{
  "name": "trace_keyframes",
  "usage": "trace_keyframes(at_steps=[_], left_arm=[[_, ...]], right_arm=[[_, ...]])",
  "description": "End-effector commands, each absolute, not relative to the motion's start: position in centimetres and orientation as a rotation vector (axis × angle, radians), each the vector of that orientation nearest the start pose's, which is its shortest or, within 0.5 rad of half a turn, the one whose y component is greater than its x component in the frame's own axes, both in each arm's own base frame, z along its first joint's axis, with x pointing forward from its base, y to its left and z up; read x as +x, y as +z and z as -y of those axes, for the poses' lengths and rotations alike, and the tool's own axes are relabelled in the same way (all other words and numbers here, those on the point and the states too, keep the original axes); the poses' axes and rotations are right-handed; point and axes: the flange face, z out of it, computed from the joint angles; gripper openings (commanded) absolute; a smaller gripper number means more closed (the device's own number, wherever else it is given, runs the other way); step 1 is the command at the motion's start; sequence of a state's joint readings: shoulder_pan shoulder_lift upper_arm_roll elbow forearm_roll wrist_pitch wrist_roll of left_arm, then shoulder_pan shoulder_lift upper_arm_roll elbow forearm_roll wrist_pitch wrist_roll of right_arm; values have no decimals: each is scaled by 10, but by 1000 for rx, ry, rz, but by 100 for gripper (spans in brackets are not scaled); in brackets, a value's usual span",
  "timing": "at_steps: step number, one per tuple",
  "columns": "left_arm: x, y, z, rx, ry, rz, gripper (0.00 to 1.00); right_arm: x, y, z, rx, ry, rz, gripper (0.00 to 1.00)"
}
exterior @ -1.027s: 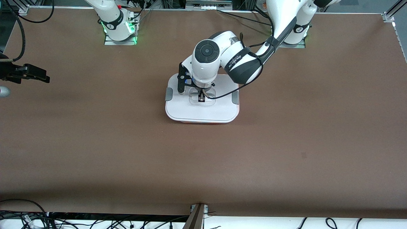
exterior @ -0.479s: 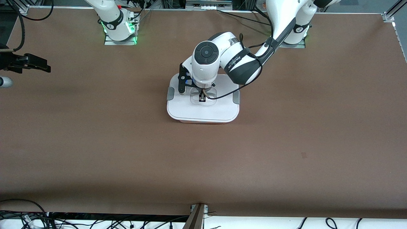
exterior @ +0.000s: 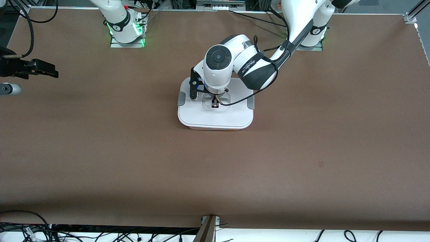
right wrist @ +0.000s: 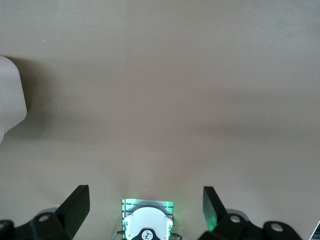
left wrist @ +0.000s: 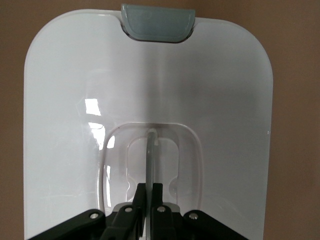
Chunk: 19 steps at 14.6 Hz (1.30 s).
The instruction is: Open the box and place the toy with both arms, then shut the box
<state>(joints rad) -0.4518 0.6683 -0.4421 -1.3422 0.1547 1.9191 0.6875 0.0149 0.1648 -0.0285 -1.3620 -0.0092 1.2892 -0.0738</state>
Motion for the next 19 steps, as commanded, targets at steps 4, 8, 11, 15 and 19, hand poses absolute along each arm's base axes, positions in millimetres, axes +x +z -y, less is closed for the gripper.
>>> trace_keyframes(at_steps=[4,8,11,15,19], left_arm=[[500,338,501,-2311,180,-2286,0],[496,340,505,-2335,177,-2265,0],[477,338,523,-2380,193,-2205,0],[483,343,513,-2376,224,-2196,0],[498,370,499,-2414,159,-2149,100]], right_arm=[[577,606,7,-3141,335,79,100],[577,606,8,-3142,325,77,100],[577,606,7,-3138,325,80,100],[578,604,6,-3136,329,83,100],[579,604,5,-3134,322,84,100]])
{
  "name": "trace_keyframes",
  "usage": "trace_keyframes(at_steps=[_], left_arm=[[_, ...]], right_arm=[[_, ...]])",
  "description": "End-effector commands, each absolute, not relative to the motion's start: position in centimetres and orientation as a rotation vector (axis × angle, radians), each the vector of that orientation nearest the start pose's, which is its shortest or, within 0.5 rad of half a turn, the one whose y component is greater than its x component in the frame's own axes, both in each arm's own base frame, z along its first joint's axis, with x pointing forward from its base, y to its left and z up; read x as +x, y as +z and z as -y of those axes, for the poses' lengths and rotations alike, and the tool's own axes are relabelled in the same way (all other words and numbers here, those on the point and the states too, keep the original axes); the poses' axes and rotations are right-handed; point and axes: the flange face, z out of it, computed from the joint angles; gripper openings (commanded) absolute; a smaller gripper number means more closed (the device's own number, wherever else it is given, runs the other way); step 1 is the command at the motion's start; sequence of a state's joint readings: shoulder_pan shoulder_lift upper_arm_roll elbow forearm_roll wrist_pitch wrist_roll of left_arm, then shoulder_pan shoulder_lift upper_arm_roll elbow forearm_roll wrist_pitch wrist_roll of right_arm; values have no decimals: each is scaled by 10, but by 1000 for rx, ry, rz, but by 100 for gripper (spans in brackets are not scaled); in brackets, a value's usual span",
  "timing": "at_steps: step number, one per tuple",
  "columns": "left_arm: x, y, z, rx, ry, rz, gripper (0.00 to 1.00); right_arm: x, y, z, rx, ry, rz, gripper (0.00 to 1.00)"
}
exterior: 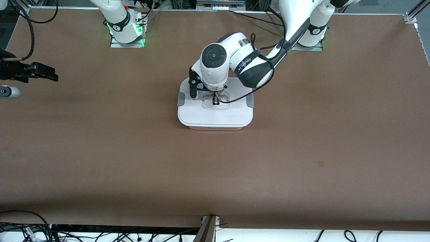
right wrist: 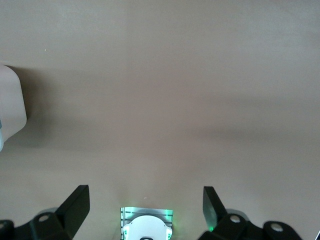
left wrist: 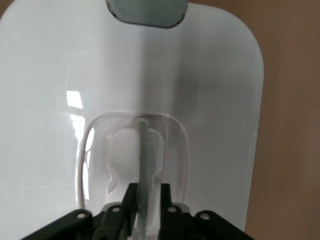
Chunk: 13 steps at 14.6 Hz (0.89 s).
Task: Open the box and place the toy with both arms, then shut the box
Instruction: 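Release the lid handle and raise the left gripper away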
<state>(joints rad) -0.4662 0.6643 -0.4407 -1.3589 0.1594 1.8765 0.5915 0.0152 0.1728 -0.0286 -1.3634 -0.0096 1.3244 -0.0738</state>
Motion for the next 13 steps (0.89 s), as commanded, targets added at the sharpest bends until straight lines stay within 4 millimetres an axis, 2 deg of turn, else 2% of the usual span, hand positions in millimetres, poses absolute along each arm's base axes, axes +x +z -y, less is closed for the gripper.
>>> trace_keyframes(at_steps=[1,3,5,8,10,12,13], left_arm=[[505,389,490,-2429,114,-2124,100],[518,423,472,-2451,30,-2078,100],[536,454,437,-2500,18,-1993,100],[567,498,370,-2614,-14,-1804,100],[593,505,318,-2701,2,-1690,100],[596,528,290,-2736,-14,-1589,100],[593,536,283,-2777,2,-1495,100]], right_arm=[[579,604,5,-3134,322,84,100],[580,604,5,-3134,319,84,100],[580,604,3,-3133,317,89,100],[581,604,4,-3135,307,86,100],[581,603,4,-3134,312,72,100],[583,601,4,-3136,317,70,100],[583,601,4,-3136,317,70,100]])
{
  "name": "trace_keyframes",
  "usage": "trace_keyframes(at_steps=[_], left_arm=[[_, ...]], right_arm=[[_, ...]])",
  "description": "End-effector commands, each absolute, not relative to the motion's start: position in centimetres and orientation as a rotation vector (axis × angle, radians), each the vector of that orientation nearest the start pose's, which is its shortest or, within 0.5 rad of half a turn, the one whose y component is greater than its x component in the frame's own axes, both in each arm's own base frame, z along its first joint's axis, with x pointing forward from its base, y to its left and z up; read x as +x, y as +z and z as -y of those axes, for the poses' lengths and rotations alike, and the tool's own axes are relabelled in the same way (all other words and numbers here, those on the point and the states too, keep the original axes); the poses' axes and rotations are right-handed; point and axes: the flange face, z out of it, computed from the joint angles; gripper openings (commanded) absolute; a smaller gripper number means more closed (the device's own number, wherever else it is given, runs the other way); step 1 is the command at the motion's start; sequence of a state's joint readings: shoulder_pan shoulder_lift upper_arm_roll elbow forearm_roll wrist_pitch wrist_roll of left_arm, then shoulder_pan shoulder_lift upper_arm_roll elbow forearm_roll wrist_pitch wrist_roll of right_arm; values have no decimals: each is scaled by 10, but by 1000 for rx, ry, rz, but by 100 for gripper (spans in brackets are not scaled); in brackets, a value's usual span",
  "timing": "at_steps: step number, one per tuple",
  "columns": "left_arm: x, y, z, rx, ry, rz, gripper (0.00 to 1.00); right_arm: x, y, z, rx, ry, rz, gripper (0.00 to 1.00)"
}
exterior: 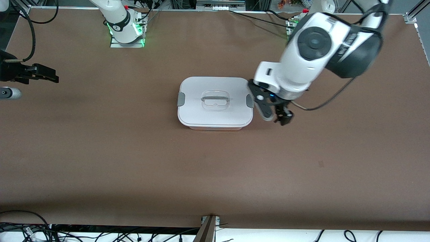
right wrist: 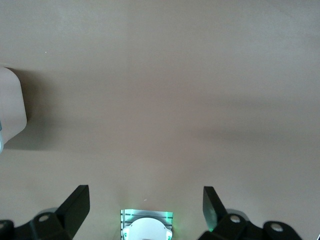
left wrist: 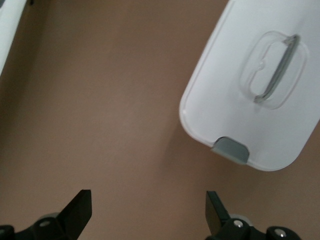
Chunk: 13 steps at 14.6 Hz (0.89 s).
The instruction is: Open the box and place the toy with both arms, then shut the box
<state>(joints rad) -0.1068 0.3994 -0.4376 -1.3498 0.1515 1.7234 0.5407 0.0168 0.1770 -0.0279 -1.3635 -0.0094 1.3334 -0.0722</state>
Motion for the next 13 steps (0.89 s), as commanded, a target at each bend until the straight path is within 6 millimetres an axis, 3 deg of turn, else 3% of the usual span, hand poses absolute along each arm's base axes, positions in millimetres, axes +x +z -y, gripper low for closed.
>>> trace_keyframes(at_steps=[1,2,4,6,8,10,11,13], left_arm=[[589,537,277,-2831,59,-1359,100],[586,544,267,-2890,92,-1201,100],[595,572,223,-2979,40,-942,100],[605,576,186,-3026,28,-708,100],[611,588,134,-3021,-33,-479,100],[584,594,111,-3000,-136,-403,100],[571,591,88,-3006,-154,-303,100],[555,590,65,-3112,-160,-34,100]], right_arm=[[583,601,4,-3136,317,70,100],[583,601,5,-3137,317,72,100],[584,601,4,-3137,305,75,100],[584,601,4,-3137,305,75,100],[584,601,4,-3137,302,77,100],[584,601,3,-3136,302,77,100],[584,601,4,-3135,302,75,100],[584,601,4,-3136,302,72,100]])
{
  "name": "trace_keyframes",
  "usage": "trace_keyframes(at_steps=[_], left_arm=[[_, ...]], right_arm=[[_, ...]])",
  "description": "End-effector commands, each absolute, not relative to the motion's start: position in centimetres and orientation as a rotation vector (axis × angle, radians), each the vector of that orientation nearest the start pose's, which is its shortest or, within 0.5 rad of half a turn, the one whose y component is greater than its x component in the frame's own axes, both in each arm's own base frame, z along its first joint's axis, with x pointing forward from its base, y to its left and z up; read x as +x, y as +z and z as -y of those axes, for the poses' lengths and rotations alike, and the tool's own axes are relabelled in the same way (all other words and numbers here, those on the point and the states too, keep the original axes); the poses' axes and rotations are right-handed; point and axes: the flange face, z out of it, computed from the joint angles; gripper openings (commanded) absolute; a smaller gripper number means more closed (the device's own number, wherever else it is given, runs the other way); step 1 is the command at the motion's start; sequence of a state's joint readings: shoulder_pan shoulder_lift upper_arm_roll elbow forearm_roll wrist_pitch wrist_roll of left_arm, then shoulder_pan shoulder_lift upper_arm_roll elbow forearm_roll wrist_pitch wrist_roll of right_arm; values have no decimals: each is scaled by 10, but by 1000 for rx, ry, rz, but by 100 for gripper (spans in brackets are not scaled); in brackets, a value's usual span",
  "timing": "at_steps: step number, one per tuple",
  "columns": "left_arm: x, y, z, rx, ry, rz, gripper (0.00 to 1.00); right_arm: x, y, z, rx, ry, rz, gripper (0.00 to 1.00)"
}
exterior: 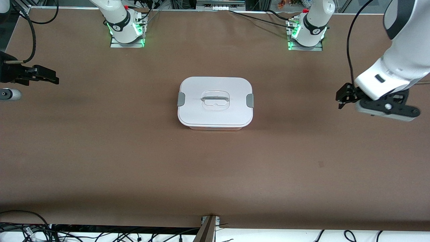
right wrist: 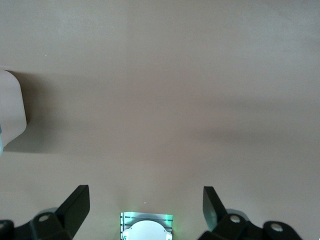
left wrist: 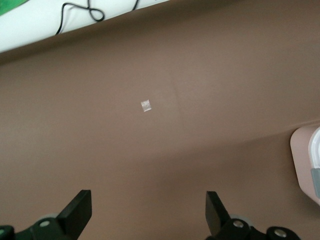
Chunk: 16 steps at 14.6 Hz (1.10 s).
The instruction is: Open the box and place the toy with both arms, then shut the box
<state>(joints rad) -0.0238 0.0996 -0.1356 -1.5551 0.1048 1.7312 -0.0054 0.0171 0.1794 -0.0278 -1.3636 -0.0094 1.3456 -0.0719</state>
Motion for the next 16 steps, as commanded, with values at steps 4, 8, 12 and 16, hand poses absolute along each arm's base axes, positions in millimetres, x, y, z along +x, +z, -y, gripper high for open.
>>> trace_keyframes(at_steps=[4,8,12,16], left_arm=[[556,585,38,-3129,-108,160,100],[554,570,38,-3154,59,152,100],[561,564,16,-3156,63,152,100],[569,581,25,-3156,7,143,100]], right_arm=[[584,601,4,-3133,302,71,100],[584,601,4,-3133,302,71,100],[585,602,4,-3135,283,75,100],[585,602,4,-3135,283,85,100]])
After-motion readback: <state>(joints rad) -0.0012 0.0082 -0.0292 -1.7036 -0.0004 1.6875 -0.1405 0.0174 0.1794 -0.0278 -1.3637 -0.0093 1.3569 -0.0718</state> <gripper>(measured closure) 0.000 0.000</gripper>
